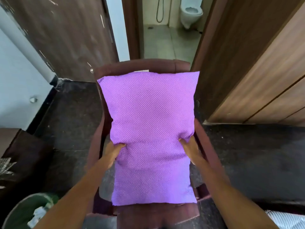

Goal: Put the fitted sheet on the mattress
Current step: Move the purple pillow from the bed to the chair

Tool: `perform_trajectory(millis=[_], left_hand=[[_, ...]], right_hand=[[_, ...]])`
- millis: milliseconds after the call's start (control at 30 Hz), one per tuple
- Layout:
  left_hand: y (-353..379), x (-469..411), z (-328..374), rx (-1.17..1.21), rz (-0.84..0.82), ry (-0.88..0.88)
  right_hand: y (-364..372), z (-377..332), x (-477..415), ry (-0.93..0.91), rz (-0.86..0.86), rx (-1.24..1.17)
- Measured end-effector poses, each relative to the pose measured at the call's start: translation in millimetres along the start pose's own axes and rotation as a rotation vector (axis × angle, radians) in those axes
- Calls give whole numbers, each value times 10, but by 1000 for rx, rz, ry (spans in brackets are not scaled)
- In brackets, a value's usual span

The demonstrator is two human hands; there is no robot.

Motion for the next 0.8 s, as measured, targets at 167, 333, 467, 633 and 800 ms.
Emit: perform_trajectory(millis=[167, 333, 467, 633, 800], left_hand=[[155, -487, -138, -29, 32, 66], [236, -699, -194, -114, 132, 129], [298, -525, -218, -326, 290, 45], [535, -104, -11, -362, 284, 94], [887, 404, 167, -331, 149, 203]], right_hand=[[296, 26, -370, 112, -16, 74], [304, 120, -487, 201, 14, 309], [206, 69, -360, 195, 26, 414], [52, -106, -78, 85, 63, 524], [-192, -290, 393, -74, 78, 488]])
Point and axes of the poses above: each hand's wrist, its own x-axis away from the middle knuckle, its own y-axis out of the palm, z = x × y, the point moved 5 cm from there along -x, towards the middle knuckle, and after that the axes turned 3 degrees about x, right-handed, at the moved point
